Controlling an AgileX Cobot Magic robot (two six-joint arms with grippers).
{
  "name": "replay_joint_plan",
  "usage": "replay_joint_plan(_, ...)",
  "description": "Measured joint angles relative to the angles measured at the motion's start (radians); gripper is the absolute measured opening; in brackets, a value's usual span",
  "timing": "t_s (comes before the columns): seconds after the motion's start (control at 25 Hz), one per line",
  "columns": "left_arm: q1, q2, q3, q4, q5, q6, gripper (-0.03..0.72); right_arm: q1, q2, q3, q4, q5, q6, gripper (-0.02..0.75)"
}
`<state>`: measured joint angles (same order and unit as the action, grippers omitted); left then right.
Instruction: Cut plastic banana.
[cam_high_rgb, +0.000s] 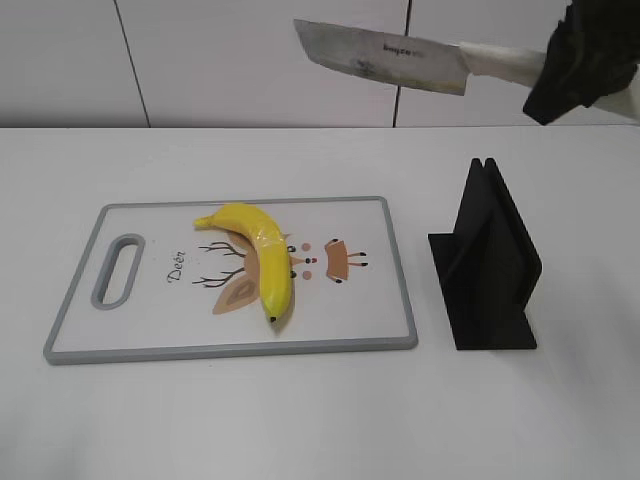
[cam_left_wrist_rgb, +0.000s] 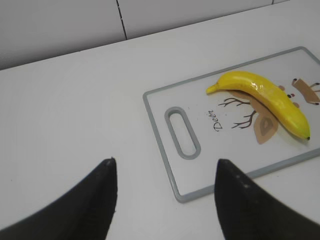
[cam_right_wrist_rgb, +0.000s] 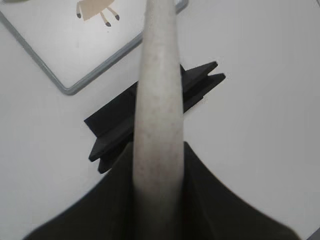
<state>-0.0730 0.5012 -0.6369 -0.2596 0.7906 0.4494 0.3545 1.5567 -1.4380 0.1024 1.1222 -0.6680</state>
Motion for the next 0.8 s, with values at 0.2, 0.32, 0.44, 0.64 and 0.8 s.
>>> replay_joint_plan(0.2,0.000,0.246,-0.128,-0.034,-0.057,0.167,0.580,0.000,0.116,-0.129,0.000,-0.004,-0.169,0.168)
replay_joint_plan(0.32,0.000,0.392,-0.232,-0.039,-0.076,0.264,0.580,0.000,0.206,-0.224,0.003,-0.015,-0.223,0.168)
replay_joint_plan(0.44,-0.021,0.550,-0.359,-0.045,-0.066,0.351,0.580,0.000,0.303,-0.316,0.039,0.002,-0.301,0.168)
replay_joint_plan(0.64,-0.089,0.767,-0.562,-0.064,0.004,0.544,0.580,0.003,0.421,-0.421,0.066,0.053,-0.439,0.168)
replay_joint_plan(0.8,-0.168,0.909,-0.675,-0.065,0.031,0.698,0.580,0.028,0.456,-0.434,0.089,0.054,-0.613,0.168)
